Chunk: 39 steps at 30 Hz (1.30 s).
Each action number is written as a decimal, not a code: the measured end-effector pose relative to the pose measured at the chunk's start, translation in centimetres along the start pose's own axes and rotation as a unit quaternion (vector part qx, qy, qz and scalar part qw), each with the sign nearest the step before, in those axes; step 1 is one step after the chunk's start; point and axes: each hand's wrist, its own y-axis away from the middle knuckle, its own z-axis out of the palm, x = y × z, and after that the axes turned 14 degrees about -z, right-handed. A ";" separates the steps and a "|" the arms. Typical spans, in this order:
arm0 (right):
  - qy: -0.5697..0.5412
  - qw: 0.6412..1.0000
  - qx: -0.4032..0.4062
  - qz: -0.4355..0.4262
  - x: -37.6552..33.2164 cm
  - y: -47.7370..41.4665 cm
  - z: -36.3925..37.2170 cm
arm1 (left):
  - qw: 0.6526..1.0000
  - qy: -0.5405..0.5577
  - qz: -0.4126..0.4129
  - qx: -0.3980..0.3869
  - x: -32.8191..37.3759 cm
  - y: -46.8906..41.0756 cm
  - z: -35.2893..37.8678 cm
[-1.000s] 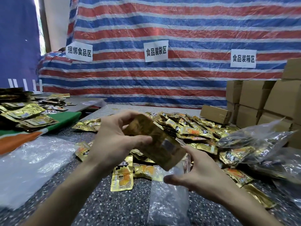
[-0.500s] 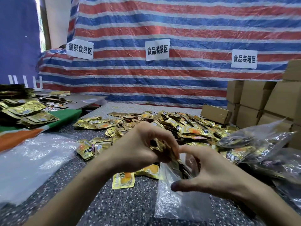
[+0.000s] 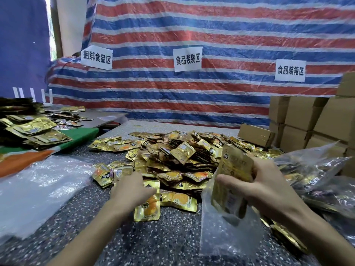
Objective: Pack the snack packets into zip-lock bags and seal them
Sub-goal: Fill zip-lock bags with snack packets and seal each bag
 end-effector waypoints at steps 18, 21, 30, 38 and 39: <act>-0.201 0.977 0.038 0.059 1.7 0.0 0.2 | 0.943 0.304 -0.082 -0.112 -1.9 -2.3 0.8; -0.209 0.976 0.030 0.056 1.5 0.2 0.2 | 0.846 0.479 -0.061 -0.226 -1.7 -0.7 -0.6; -0.202 0.979 -0.006 0.027 1.0 -0.2 0.2 | 0.722 0.479 0.119 -0.485 1.7 6.4 -2.8; -0.171 0.980 0.033 0.094 1.4 -0.1 0.5 | 0.786 0.489 0.088 -0.368 3.8 8.5 -1.7; -0.176 0.977 0.024 0.115 1.5 -0.2 0.4 | 0.793 0.491 0.081 -0.352 4.0 8.5 -1.6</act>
